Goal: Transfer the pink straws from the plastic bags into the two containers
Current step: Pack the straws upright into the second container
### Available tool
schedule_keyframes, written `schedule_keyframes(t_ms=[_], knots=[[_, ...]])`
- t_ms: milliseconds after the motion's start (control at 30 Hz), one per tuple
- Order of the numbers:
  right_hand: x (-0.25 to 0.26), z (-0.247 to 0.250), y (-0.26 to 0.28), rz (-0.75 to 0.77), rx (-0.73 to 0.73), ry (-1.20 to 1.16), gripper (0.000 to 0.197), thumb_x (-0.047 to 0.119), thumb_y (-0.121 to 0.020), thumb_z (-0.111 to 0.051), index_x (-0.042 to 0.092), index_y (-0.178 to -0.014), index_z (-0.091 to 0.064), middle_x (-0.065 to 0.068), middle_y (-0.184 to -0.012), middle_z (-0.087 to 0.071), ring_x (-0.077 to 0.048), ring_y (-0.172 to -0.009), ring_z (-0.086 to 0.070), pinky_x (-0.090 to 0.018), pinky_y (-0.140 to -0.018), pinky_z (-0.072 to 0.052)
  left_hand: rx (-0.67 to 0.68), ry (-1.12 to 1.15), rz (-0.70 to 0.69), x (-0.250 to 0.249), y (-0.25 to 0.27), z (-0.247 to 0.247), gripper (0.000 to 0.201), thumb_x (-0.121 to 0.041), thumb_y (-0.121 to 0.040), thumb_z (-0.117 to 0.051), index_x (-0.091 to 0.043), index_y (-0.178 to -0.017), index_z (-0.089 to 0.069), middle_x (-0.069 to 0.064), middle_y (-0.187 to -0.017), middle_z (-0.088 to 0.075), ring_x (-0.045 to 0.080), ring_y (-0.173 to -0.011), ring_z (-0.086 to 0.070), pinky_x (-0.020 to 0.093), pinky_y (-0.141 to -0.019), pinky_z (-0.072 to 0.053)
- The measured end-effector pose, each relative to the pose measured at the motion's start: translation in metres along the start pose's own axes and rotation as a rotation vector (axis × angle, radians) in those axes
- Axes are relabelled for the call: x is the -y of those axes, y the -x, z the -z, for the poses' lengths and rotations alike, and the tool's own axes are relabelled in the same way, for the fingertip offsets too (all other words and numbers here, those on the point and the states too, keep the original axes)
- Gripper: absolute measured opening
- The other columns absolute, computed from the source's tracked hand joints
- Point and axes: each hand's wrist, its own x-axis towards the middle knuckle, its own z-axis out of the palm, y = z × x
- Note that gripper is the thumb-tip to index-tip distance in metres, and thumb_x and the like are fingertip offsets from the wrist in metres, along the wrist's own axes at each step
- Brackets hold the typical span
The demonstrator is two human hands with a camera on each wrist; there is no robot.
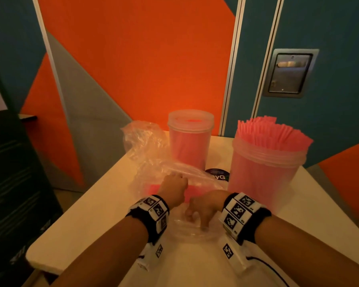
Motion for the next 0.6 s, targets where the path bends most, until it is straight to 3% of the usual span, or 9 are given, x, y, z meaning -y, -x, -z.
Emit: schedule_keyframes(t_ms=[100, 167, 233, 333, 500, 600], knots=[[-0.004, -0.005, -0.002, 0.011, -0.004, 0.042, 0.058, 0.018, -0.084, -0.065, 0.018, -0.137, -0.042, -0.003, -0.143, -0.039, -0.027, -0.132, -0.032, -0.043, -0.106, -0.029, 0.138, 0.082, -0.051, -0.005, -0.007, -0.010, 0.056, -0.021, -0.084, -0.061, -0.010, -0.136, -0.042, 0.013, -0.140, -0.041, 0.028, -0.130, -0.033, 0.034, -0.109, -0.031], [-0.005, -0.006, -0.002, 0.017, -0.004, 0.059, 0.059, 0.018, -0.086, -0.062, 0.017, -0.141, -0.039, -0.006, -0.146, -0.037, -0.027, -0.134, -0.031, -0.045, -0.111, -0.026, 0.286, 0.127, 0.010, -0.008, -0.009, -0.014, 0.077, -0.026, -0.083, -0.063, -0.011, -0.146, -0.022, 0.012, -0.149, -0.025, 0.030, -0.137, -0.024, 0.041, -0.112, -0.028], [-0.007, -0.006, 0.001, 0.012, -0.023, 0.038, 0.054, 0.017, -0.090, -0.057, 0.015, -0.141, -0.039, -0.007, -0.145, -0.039, -0.026, -0.133, -0.033, -0.041, -0.109, -0.026, 0.347, 0.128, 0.080, -0.007, -0.010, -0.013, 0.084, -0.031, -0.083, -0.063, -0.014, -0.148, -0.013, 0.010, -0.149, -0.024, 0.030, -0.137, -0.025, 0.046, -0.111, -0.029], [-0.014, -0.005, 0.005, -0.031, -0.114, -0.105, 0.043, 0.018, -0.091, -0.054, 0.015, -0.134, -0.047, -0.008, -0.137, -0.048, -0.027, -0.125, -0.043, -0.033, -0.100, -0.034, 0.364, 0.033, 0.126, 0.001, -0.006, -0.009, 0.070, -0.033, -0.083, -0.061, -0.017, -0.142, -0.027, 0.009, -0.141, -0.034, 0.029, -0.131, -0.032, 0.050, -0.106, -0.030], [-0.031, -0.007, 0.003, -0.151, -0.486, -0.341, 0.025, 0.013, -0.089, -0.052, 0.005, -0.110, -0.063, -0.010, -0.113, -0.065, -0.022, -0.097, -0.058, -0.025, -0.078, -0.041, 0.334, -0.028, 0.081, 0.010, 0.004, -0.002, 0.044, -0.037, -0.086, -0.057, -0.015, -0.123, -0.049, 0.007, -0.121, -0.055, 0.027, -0.117, -0.048, 0.056, -0.107, -0.022], [-0.035, -0.008, 0.006, -0.199, -0.674, -0.438, 0.022, 0.002, -0.086, -0.050, 0.003, -0.104, -0.063, -0.007, -0.107, -0.063, -0.015, -0.089, -0.052, -0.017, -0.071, -0.035, 0.329, -0.017, 0.037, 0.012, 0.011, 0.001, 0.038, -0.039, -0.089, -0.054, -0.011, -0.115, -0.054, 0.010, -0.116, -0.060, 0.027, -0.108, -0.055, 0.044, -0.099, -0.036]])
